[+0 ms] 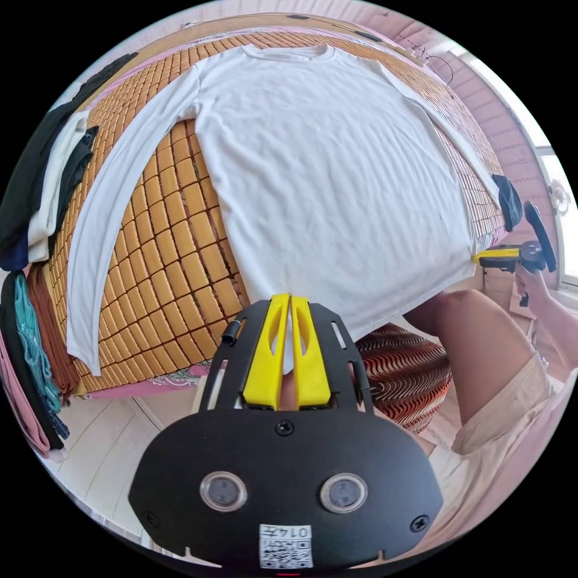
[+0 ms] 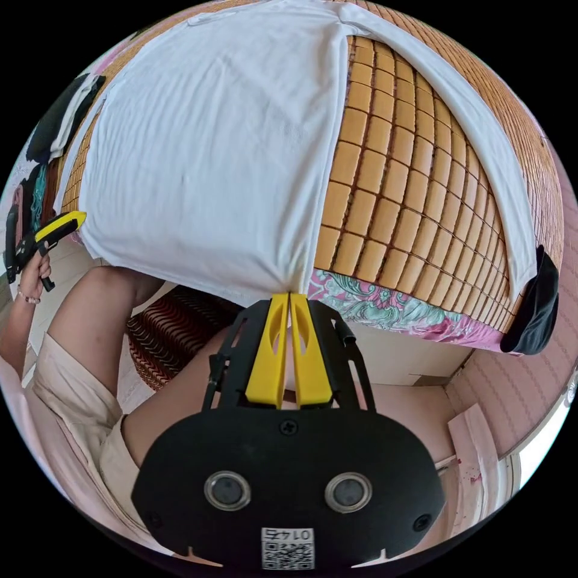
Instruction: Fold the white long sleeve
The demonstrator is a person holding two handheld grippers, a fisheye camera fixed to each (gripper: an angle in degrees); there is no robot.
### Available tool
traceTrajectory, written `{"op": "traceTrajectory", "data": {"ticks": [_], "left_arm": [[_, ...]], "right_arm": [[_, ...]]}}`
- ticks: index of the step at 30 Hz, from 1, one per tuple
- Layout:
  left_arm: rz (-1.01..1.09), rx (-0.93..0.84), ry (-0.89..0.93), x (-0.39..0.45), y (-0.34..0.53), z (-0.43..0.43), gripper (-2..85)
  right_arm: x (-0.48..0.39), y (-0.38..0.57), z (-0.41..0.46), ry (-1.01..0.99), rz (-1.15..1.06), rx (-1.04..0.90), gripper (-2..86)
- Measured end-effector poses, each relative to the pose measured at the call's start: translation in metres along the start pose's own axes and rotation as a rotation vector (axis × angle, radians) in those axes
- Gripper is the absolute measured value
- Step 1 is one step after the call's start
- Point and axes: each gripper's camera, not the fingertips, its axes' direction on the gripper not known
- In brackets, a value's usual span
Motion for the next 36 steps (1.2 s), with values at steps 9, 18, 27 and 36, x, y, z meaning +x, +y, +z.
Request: {"op": "traceTrajectory", "data": {"ticks": [9, 18, 27, 36], "left_arm": [[0.08, 0.09, -0.073, -0.004, 0.028, 0.01, -1.0], [-0.135, 0.453, 0.104, -0.059, 0.1, -0.001, -0.3], [-0.717, 0.962, -0.207, -0.187, 0.216, -0.06, 3.0], [-1.063, 1.024, -0.166, -0.29, 0.294, -0.01, 8.0]], "right_arm": [[0.017, 0.03, -0.013, -0.004, -0.047, 0.074, -1.0], [-0.026, 0.079, -0.024, 0.094, -0.117, 0.182, -0.9], [-0.153, 0.134, -0.108, 0.217, -0.285, 0.413, 0.0], [-0.436, 0.039, -0.181, 0.071, -0.871, 0.561, 8.0]]}}
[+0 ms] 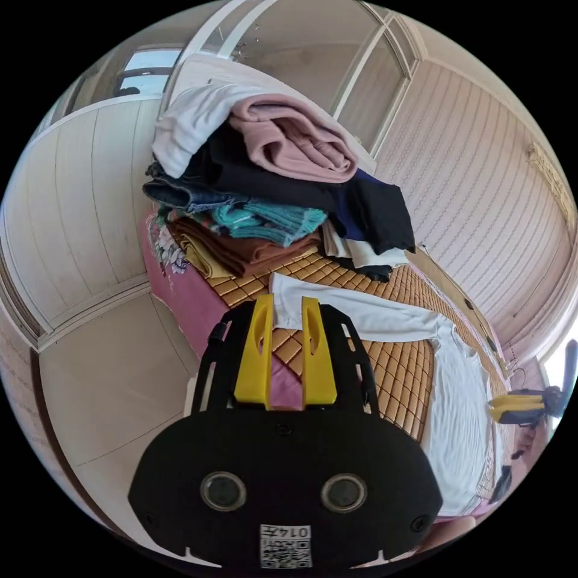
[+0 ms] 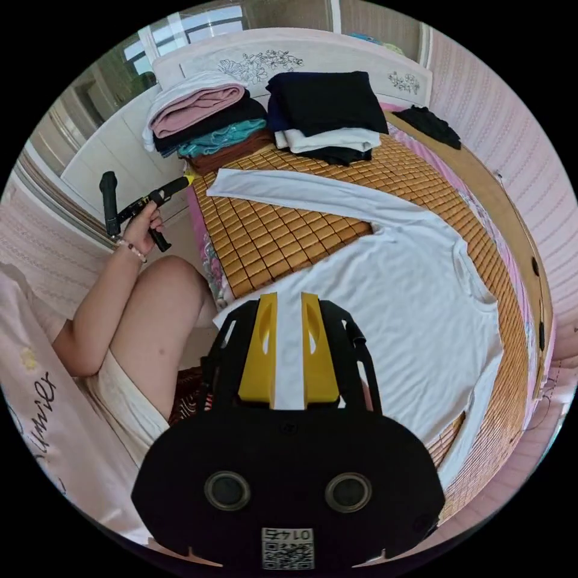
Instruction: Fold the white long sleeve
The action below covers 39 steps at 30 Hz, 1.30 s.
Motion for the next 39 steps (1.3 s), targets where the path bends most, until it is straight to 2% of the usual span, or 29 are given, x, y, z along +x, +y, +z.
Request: {"op": "traceTrajectory", "data": {"ticks": [4, 7, 13, 17, 22, 27, 32, 37, 39], "left_arm": [[-0.056, -0.076, 0.032, -0.031, -0.018, 0.021, 8.7], [-0.045, -0.127, 0.075, -0.04, -0.015, 0.045, 9.5], [-0.081, -0.154, 0.1, -0.045, -0.024, 0.082, 8.8], [-0.017, -0.219, 0.084, -0.037, -0.024, 0.105, 7.8], [0.033, -0.194, 0.024, -0.033, -0.016, 0.116, 5.2], [0.048, -0.214, 0.021, -0.031, -0.006, 0.125, 1.9], [0.077, -0.185, 0.018, -0.024, 0.007, 0.123, 0.2], [0.149, -0.045, 0.081, -0.003, 0.018, 0.101, -0.4], [0.249, 0.044, 0.144, 0.026, 0.023, 0.083, -0.4]], "right_arm": [[-0.063, -0.138, 0.041, -0.116, -0.199, 0.032, 10.5], [-0.11, -0.212, 0.075, -0.092, -0.322, 0.011, 10.9], [-0.175, -0.29, 0.141, -0.029, -0.44, -0.077, 9.9], [-0.197, -0.302, 0.165, -0.002, -0.447, -0.099, 9.1], [-0.203, -0.301, 0.185, 0.0, -0.414, -0.119, 4.5], [-0.192, -0.3, 0.169, -0.034, -0.383, -0.114, -0.1], [-0.17, -0.287, 0.128, -0.077, -0.376, -0.035, -0.4], [-0.105, -0.258, 0.047, -0.15, -0.286, 0.119, -0.4], [-0.068, -0.241, 0.006, -0.191, -0.213, 0.199, -0.3]]}}
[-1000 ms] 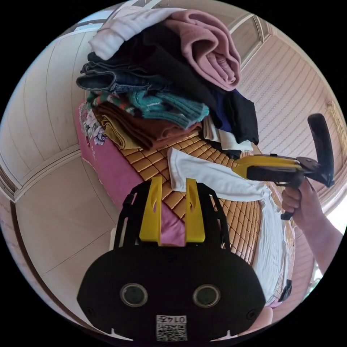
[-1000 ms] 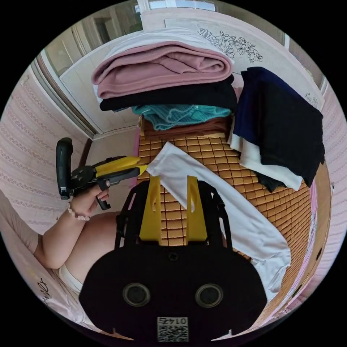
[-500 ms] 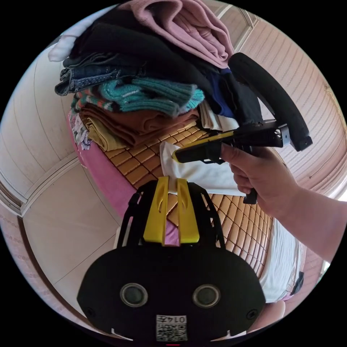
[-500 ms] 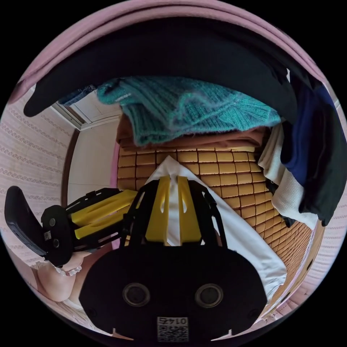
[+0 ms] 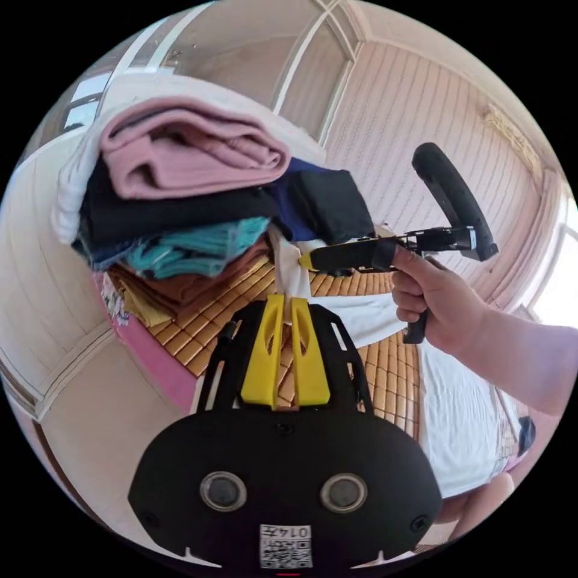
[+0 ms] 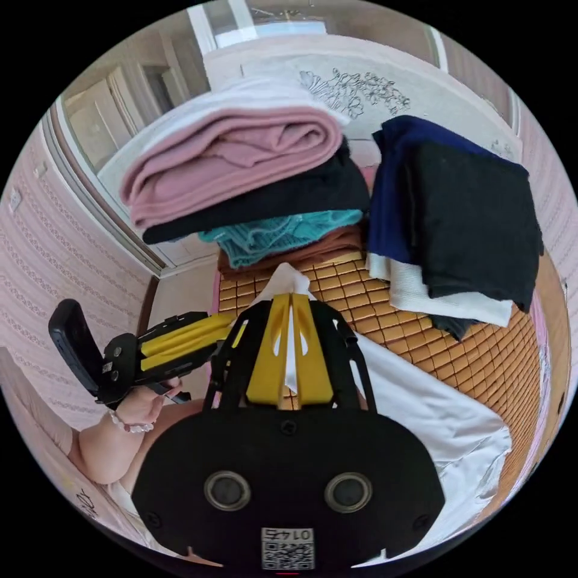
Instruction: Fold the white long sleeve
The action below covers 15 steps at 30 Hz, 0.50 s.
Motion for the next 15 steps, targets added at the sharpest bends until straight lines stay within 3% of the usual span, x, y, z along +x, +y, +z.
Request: {"op": "traceTrajectory", "data": {"ticks": [4, 9, 13, 15], "left_arm": [[0.16, 0.147, 0.135, 0.064, -0.006, -0.023, -0.4], [0.402, 0.331, 0.534, 0.187, 0.0, -0.067, -0.4], [0.588, 0.296, 0.824, 0.269, 0.032, -0.087, -0.4], [0.677, 0.183, 0.964, 0.311, 0.076, -0.084, -0.4]], "right_arm": [[0.058, 0.058, -0.148, -0.017, 0.145, 0.244, -0.2], [0.073, 0.171, -0.345, 0.14, 0.215, 0.507, -0.1], [0.052, 0.313, -0.461, 0.371, 0.355, 0.552, 0.0], [0.048, 0.375, -0.477, 0.414, 0.468, 0.497, 0.0]]}}
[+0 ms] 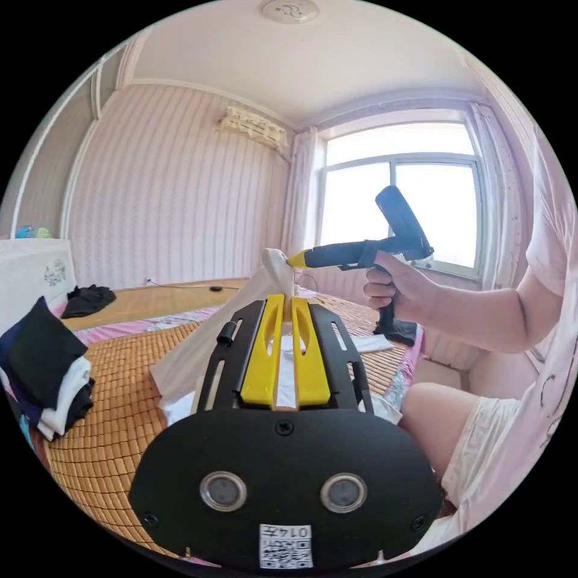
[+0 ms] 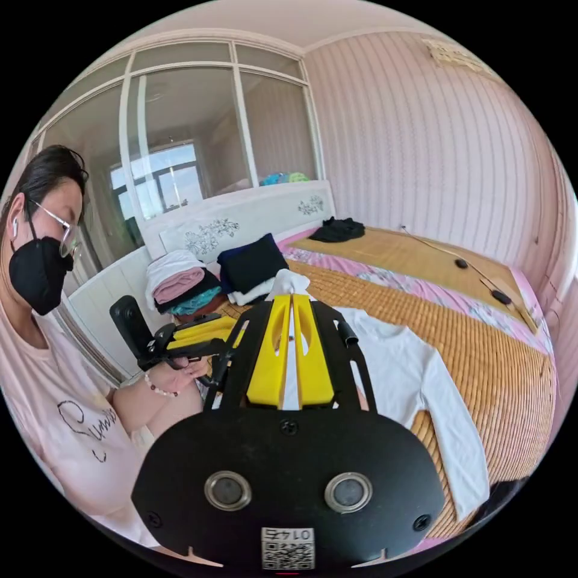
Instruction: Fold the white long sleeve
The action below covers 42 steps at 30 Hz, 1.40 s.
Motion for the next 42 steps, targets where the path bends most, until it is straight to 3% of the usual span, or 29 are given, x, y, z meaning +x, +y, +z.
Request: {"op": "traceTrajectory", "data": {"ticks": [6, 12, 20, 24, 27, 30, 42], "left_arm": [[0.038, -0.426, 0.23, 0.074, 0.097, 0.105, 0.0], [0.159, -0.618, 0.312, 0.119, 0.142, 0.146, 0.7], [0.169, -0.714, 0.487, 0.142, 0.176, 0.176, 1.8], [0.171, -0.737, 0.405, 0.131, 0.187, 0.191, 2.7], [0.196, -0.814, 0.339, 0.124, 0.203, 0.212, 4.6], [0.248, -0.925, 0.289, 0.127, 0.218, 0.235, 2.7], [0.236, -0.956, 0.305, 0.107, 0.228, 0.252, -0.4]], "right_arm": [[0.091, 0.157, 0.009, 0.082, 0.335, -0.341, 0.1], [0.129, 0.221, 0.006, 0.032, 0.518, -0.367, 0.0], [0.161, 0.228, -0.002, 0.066, 0.609, -0.399, 1.6], [0.161, 0.212, 0.037, 0.152, 0.521, -0.527, 4.4], [0.158, 0.21, 0.066, 0.167, 0.485, -0.65, 1.3], [0.158, 0.203, 0.065, 0.19, 0.472, -0.633, 0.1], [0.163, 0.203, 0.074, 0.161, 0.485, -0.663, -0.4]]}}
